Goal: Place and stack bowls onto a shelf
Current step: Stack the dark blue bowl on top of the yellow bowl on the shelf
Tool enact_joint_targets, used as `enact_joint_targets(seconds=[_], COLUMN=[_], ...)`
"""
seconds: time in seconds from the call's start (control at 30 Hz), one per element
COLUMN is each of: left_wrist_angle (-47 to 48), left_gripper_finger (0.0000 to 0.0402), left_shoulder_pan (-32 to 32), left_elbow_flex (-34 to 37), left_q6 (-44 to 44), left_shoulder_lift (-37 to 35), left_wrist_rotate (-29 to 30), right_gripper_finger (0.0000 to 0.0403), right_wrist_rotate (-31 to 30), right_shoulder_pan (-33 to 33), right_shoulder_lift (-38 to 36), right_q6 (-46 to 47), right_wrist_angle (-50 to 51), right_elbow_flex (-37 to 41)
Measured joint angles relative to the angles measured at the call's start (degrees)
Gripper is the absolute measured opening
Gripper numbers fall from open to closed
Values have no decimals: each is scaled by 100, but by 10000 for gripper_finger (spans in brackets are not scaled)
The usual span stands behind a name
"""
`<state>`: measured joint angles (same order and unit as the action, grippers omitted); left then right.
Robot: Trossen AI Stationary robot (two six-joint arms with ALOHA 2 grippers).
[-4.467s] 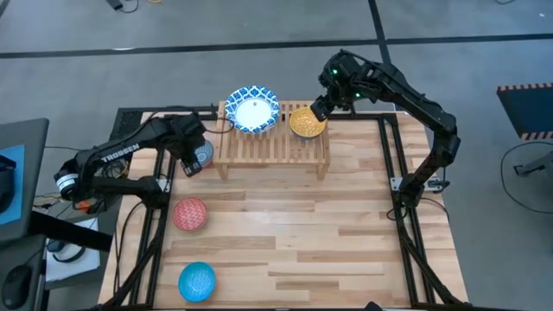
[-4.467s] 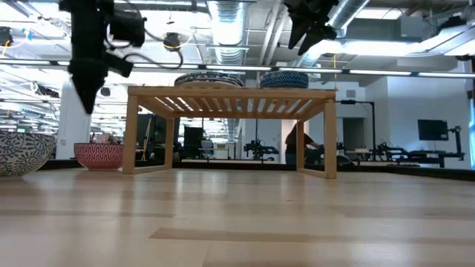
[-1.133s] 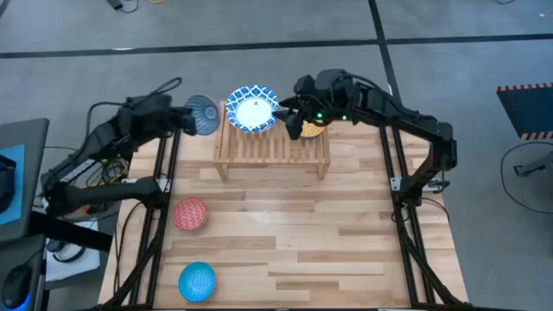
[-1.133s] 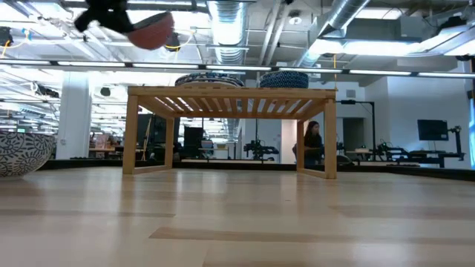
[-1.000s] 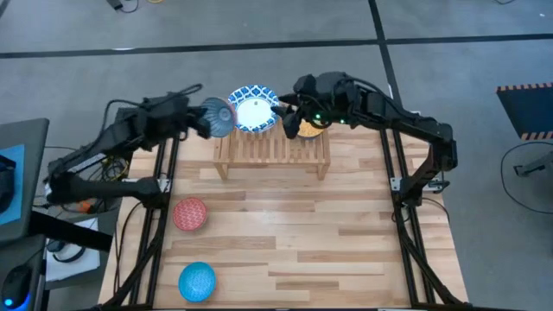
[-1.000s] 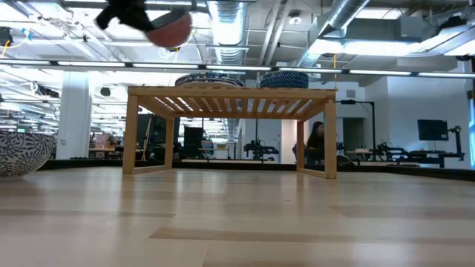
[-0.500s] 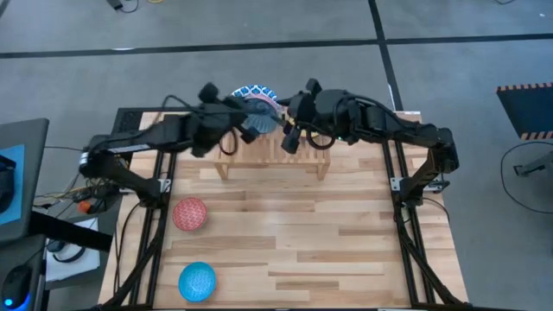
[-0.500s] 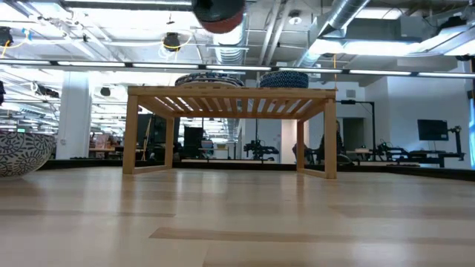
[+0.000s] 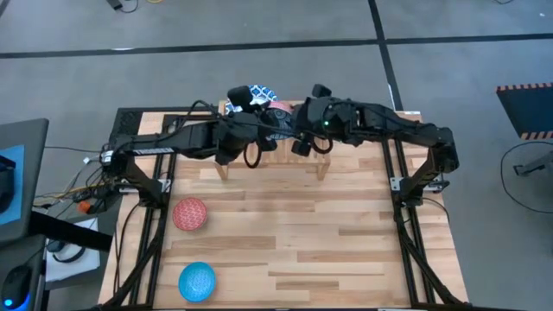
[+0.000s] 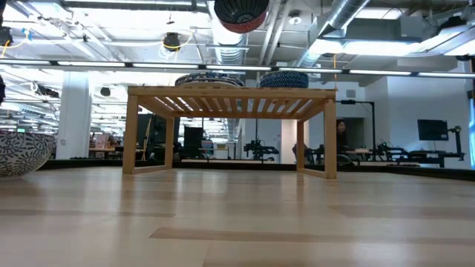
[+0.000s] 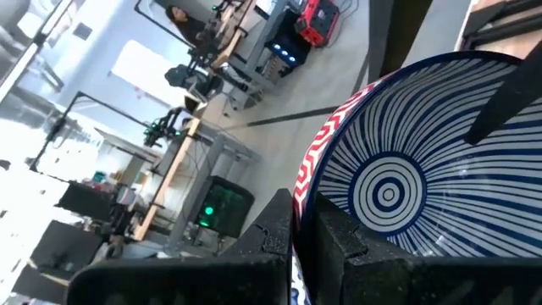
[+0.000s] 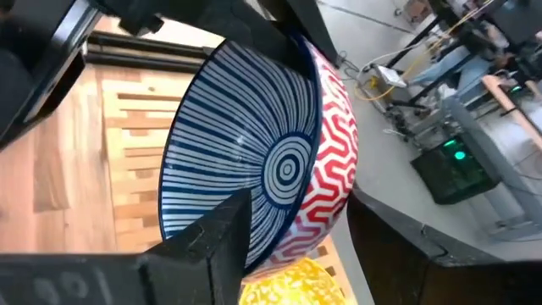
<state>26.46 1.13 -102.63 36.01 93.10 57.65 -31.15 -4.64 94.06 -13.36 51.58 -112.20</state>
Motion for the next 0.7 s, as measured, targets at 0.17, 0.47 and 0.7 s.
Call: enact_joint_targets(seconds=[0.17, 0.47, 0.7], left_wrist_angle=[-28, -55, -53], left_gripper_finger=[2, 17, 18], left_shoulder_pan=[-17, -63, -82], left_elbow_flex=[-2, -9, -9], left_q6=[43, -568, -2301], left_shoulder_lift=[0, 0, 0], left_wrist_rotate=[-195, -491, -645], right_gripper_finger=[204, 190, 190], right_wrist_rotate=[-194, -563, -654], right_shoulder_pan=[2, -117, -209], right_shoulder_lift=[-6, 3, 4], right_q6=[-222, -503, -490], right_wrist_angle=[43, 56, -171], right_elbow_flex=[0, 9, 9])
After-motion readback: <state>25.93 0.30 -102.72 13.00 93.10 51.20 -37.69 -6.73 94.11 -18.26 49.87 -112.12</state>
